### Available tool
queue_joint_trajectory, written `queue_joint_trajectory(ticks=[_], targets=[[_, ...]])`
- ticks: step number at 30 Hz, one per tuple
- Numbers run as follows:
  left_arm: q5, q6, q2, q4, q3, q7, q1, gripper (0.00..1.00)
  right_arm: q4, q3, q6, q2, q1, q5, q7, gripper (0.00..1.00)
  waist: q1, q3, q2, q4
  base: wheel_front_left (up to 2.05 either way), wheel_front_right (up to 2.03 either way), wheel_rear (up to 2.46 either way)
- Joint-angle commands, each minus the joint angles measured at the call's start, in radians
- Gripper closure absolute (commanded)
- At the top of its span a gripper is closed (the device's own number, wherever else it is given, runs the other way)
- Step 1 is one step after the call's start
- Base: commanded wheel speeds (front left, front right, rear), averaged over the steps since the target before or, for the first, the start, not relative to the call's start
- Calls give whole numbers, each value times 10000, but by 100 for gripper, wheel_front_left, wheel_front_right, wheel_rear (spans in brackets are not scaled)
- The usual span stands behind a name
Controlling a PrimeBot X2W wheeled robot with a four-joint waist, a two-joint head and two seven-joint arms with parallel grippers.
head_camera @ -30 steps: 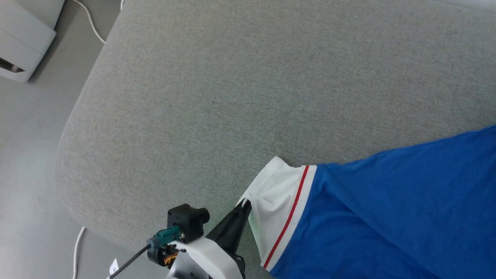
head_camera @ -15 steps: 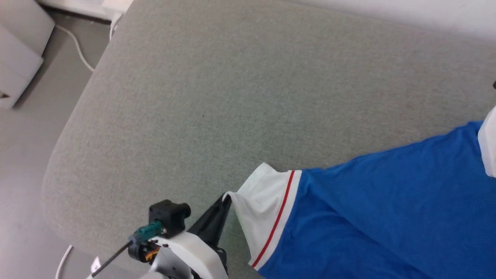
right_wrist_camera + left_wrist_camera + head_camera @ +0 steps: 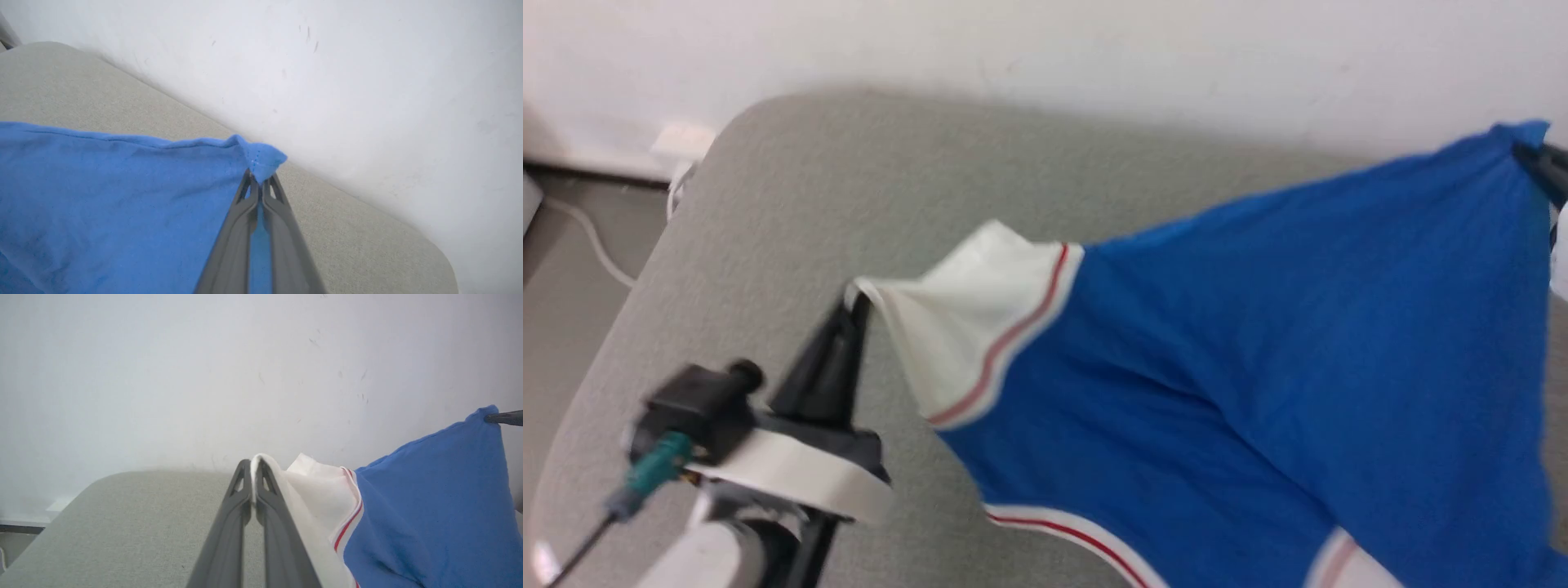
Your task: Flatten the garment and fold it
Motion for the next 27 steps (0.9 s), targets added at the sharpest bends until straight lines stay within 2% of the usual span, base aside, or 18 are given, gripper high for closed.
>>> queue_joint_trajectory(ticks=[1, 7, 14, 23, 27], targets=[[175, 136, 145, -225, 228, -131, -313, 100, -160, -94, -7, -4, -189, 97, -191, 100, 1, -1006, 0, -1001, 0, 0, 0], [473, 461, 687, -1318, 1143, -404, -788, 100, -1273, -305, -7, 129, -485, 354, -847, 100, 1, -1494, 0, -1688, 0, 0, 0], [801, 616, 1379, -2520, 2120, -327, -1861, 100, -2444, -736, -7, 96, -835, 289, -1503, 100, 1, -1545, 0, -2254, 0, 0, 0], [691, 390, 2302, -2982, 3202, 387, -4059, 100, -3253, -1230, -7, 197, -1492, 436, -1601, 100, 1, -849, 0, -2837, 0, 0, 0], [305, 177, 2331, -2627, 3385, 631, -5237, 100, -3285, -1492, -7, 184, -2017, 456, -1554, 100, 1, -171, 0, -2970, 0, 0, 0]])
